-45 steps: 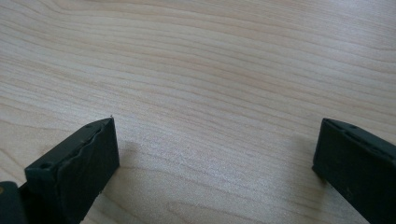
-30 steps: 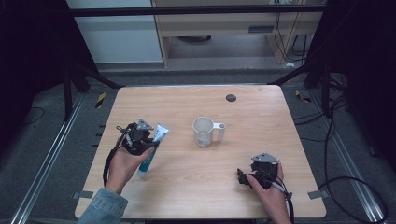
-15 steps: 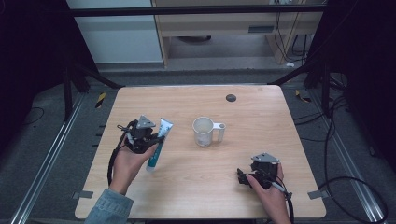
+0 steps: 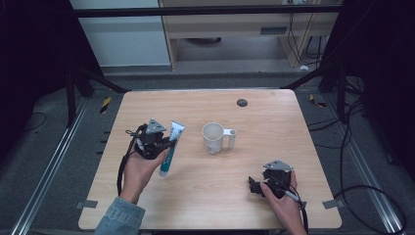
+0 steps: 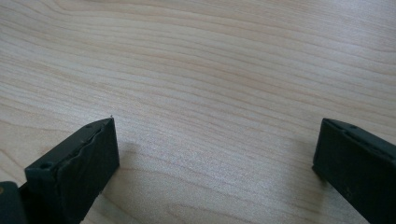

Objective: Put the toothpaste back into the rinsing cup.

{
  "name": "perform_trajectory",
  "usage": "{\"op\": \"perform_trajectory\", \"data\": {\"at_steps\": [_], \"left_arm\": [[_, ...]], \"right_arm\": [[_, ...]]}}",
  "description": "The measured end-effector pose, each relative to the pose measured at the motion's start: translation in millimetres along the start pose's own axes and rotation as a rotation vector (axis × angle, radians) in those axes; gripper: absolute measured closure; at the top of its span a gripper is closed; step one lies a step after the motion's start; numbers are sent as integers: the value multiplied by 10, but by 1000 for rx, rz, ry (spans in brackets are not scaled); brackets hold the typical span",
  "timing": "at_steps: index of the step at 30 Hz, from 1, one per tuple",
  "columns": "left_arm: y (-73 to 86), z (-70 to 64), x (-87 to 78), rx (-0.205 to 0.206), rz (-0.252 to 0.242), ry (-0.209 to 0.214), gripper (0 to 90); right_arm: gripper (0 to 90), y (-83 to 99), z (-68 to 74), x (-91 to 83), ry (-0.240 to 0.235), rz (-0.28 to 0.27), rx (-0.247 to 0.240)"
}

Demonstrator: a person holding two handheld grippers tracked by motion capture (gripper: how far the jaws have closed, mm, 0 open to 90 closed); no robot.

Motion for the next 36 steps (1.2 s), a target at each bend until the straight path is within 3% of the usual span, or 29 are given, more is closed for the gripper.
{"op": "perform_trajectory", "data": {"at_steps": [7, 21, 36], "left_arm": [[-60, -63, 13, -3, -37, -5, 779], [-133, -176, 94, 1, -57, 5, 779], [-305, -427, 155, 10, -98, 34, 780]], "right_arm": [[4, -1, 0, 0, -1, 0, -1], [4, 2, 0, -1, -3, 0, -2], [4, 1, 1, -2, -7, -1, -2]]}}
Point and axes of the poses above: each handheld gripper's, and its own axes: x roughly forward along the jaws, y roughly out of its underside, z roughly to its left, the point moved 7 cm from there along x, roughly forward along the jaws, and after that the axes turned 1 degree about -x, right-handed, at the moved point
